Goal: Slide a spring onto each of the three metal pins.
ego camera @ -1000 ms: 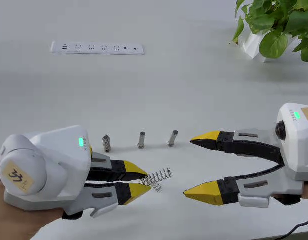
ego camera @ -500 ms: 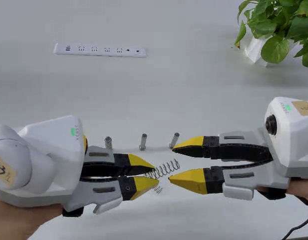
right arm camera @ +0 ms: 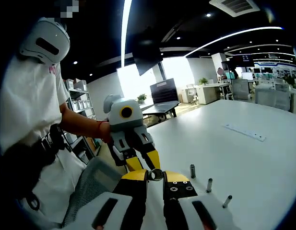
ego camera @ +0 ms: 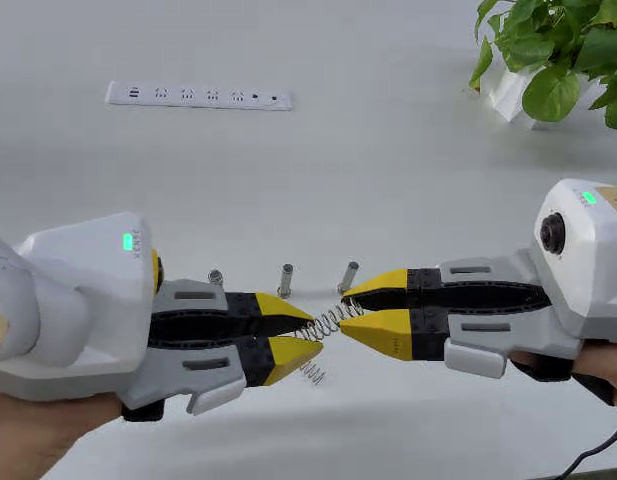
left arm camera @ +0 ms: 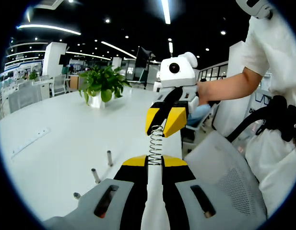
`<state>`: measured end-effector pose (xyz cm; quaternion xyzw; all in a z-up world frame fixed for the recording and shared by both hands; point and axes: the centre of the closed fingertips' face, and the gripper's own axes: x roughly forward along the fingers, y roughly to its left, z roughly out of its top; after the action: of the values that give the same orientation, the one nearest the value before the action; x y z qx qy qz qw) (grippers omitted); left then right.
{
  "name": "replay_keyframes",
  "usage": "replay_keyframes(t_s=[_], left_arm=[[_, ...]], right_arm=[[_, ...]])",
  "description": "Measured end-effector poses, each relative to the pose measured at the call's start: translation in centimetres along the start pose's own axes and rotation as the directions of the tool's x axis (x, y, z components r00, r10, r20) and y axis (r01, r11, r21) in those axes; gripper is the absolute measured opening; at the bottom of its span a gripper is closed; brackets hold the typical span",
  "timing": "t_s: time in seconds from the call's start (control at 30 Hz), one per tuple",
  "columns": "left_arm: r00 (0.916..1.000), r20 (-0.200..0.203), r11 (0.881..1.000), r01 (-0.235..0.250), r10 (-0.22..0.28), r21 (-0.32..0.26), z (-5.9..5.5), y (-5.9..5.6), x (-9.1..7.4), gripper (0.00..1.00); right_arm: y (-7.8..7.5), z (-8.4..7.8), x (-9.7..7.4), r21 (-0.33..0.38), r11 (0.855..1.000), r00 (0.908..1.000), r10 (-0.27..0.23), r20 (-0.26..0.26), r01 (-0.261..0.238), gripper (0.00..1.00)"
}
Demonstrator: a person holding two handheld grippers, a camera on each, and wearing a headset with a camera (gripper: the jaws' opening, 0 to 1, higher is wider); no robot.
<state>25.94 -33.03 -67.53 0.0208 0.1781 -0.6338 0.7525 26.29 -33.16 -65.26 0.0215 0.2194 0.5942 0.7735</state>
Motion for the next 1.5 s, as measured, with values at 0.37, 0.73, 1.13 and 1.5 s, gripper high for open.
replay_keyframes(t_s=[0.37,0.73,1.13,1.5], left_arm=[[1.0,-0.005,1.0,0.007,-0.007,-0.001,-0.1,-0.1,0.1,0.06],[0.9997,-0.01,1.0,0.023,-0.023,0.004,-0.3,-0.4,0.3,0.06],[0.9994,-0.011,0.999,0.034,-0.034,0.008,-0.5,-1.0,0.6,0.06],[0.9996,0.002,1.0,0.03,-0.03,0.004,-0.4,-1.2,0.3,0.06]], right_arm=[[0.1,0.1,0.1,0.006,1.0,0.9999,0.007,-0.009,-0.007,0.06],[0.8,0.2,0.5,-0.055,0.998,0.9962,0.022,-0.084,-0.027,0.06],[1.4,0.1,0.9,-0.178,0.98,0.9703,0.048,-0.237,-0.091,0.06],[1.7,0.3,1.2,-0.24,0.961,0.9504,0.057,-0.306,-0.135,0.06]])
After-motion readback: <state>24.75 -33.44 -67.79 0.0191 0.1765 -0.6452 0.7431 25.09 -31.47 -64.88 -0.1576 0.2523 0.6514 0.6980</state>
